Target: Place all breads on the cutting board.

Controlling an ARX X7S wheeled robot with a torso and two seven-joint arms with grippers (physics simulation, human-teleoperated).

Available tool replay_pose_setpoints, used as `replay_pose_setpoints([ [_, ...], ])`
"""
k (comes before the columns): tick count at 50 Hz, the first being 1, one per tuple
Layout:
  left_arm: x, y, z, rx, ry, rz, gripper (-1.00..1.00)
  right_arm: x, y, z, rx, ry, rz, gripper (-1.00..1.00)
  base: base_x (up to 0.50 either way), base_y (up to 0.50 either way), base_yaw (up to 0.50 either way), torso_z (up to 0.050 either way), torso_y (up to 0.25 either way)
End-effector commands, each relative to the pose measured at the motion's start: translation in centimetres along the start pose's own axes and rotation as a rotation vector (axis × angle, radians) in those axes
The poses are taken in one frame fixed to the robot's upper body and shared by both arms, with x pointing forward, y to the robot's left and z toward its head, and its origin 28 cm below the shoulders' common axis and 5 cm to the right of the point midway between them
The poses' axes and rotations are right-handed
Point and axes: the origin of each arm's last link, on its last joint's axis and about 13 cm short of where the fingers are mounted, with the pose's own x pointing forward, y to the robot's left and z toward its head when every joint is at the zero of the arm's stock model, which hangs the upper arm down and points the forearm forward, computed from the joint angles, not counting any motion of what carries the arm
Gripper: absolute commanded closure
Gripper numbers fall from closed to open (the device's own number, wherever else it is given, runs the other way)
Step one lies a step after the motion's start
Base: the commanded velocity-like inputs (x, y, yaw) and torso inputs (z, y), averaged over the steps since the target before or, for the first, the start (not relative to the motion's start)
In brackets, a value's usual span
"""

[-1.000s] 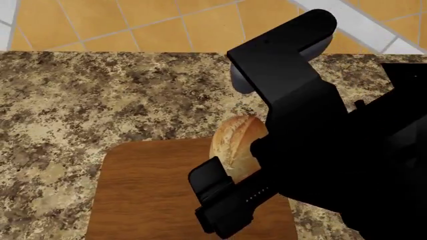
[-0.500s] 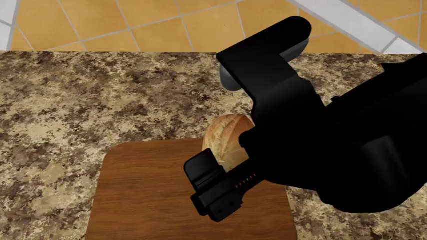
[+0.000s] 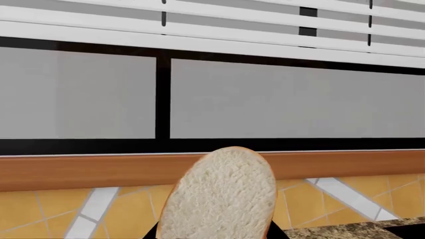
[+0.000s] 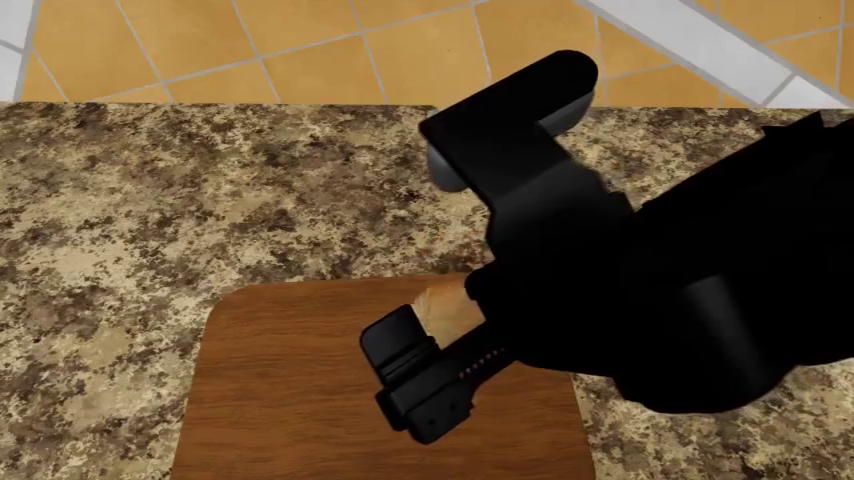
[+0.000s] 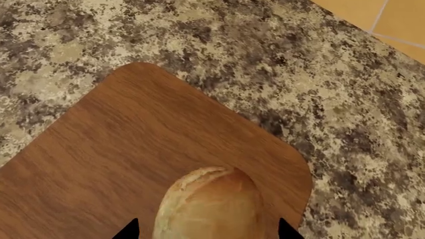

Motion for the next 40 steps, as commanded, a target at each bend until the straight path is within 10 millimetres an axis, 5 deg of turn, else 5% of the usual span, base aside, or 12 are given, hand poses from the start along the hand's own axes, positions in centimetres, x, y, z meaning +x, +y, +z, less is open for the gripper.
replay_pose_setpoints([
  [1,0.0,0.0,0.2,-0.029,-0.004,0.003,1.0,0.4,0.1,0.1,-0.01,0.008,0.01,-1.0,0.0,0.0,0.0,0.0,0.0],
  [22,0.0,0.0,0.1,-0.028,-0.003,0.0,1.0,-3.0,2.4,0.9,-0.083,-0.057,-0.016,-1.0,0.0,0.0,0.0,0.0,0.0],
  [40,0.1,-0.4,0.3,-0.021,0.003,-0.015,1.0,-7.5,6.9,-3.3,-0.205,-0.225,-0.256,-1.0,0.0,0.0,0.0,0.0,0.0],
])
